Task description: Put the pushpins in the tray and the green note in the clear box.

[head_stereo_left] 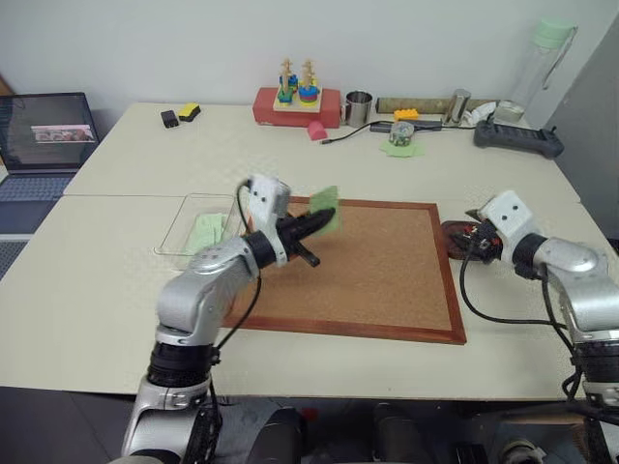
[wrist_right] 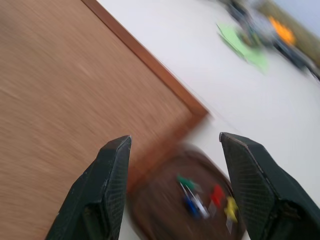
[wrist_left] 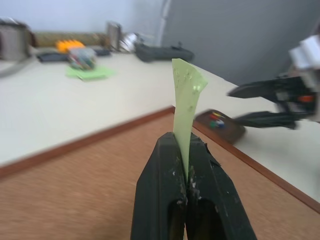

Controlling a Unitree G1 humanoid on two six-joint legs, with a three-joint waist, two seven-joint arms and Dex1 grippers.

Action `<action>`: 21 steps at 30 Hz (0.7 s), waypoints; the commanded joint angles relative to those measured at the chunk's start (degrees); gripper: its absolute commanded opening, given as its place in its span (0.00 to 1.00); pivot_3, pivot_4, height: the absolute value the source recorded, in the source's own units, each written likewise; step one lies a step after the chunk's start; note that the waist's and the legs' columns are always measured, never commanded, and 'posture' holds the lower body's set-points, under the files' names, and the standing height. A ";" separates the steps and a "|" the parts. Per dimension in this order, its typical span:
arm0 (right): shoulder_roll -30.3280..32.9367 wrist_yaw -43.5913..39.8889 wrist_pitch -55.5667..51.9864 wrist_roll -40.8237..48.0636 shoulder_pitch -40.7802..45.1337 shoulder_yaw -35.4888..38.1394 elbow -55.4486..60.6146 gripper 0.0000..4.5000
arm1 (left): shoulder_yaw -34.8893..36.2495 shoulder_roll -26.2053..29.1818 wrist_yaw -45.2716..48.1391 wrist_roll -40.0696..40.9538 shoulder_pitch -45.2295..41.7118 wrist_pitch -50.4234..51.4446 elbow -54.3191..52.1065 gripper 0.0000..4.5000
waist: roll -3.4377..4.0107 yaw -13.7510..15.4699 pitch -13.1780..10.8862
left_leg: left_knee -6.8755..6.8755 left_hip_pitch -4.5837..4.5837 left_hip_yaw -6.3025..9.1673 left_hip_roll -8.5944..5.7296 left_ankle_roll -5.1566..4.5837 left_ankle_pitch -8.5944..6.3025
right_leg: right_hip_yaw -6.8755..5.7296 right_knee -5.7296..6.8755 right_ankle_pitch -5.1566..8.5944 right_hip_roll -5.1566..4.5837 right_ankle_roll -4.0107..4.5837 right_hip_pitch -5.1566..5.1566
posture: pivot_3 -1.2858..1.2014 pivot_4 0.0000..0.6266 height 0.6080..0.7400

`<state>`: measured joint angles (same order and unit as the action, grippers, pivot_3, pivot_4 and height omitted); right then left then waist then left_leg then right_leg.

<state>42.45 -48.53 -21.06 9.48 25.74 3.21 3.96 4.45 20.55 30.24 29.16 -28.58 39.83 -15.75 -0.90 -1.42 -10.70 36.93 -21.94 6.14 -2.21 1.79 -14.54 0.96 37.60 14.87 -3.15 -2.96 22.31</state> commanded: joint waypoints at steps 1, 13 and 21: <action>0.37 -6.93 -5.48 10.50 4.08 0.40 10.45 0.66 | 5.80 5.19 -1.91 -0.13 0.77 1.05 -4.18 0.00 | 0.00 -0.36 0.00 | -0.01 0.00 0.01 0.00 0.00 0.00 | -0.01 0.00 0.00 0.00 0.00 0.00 | 0.52 0.24 1.00; -0.88 -11.70 -9.08 13.63 11.17 -7.10 9.35 0.66 | 15.41 16.27 -9.53 -6.81 5.07 3.21 3.22 0.00 | -0.16 0.23 -0.08 | 0.00 -0.06 0.11 -0.03 -0.02 -0.01 | -0.08 -0.10 0.00 -0.04 0.01 0.01 | 0.52 0.24 1.00; -1.14 -12.31 -8.69 13.50 12.05 -8.39 8.73 0.66 | 11.89 16.46 -9.29 -9.67 3.55 0.95 9.92 0.22 | -0.16 0.50 -0.09 | -0.01 -0.07 0.11 -0.02 -0.01 -0.01 | -0.07 -0.09 -0.01 -0.05 0.02 0.04 | 0.52 0.24 1.00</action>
<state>41.19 -60.41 -30.63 22.70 36.73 -5.87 11.71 16.49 36.13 20.81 20.49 -23.99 42.10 -4.89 -1.06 -0.93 -10.79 36.92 -22.01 6.24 -2.23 1.79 -14.56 0.90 37.50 14.86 -3.20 -2.94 22.35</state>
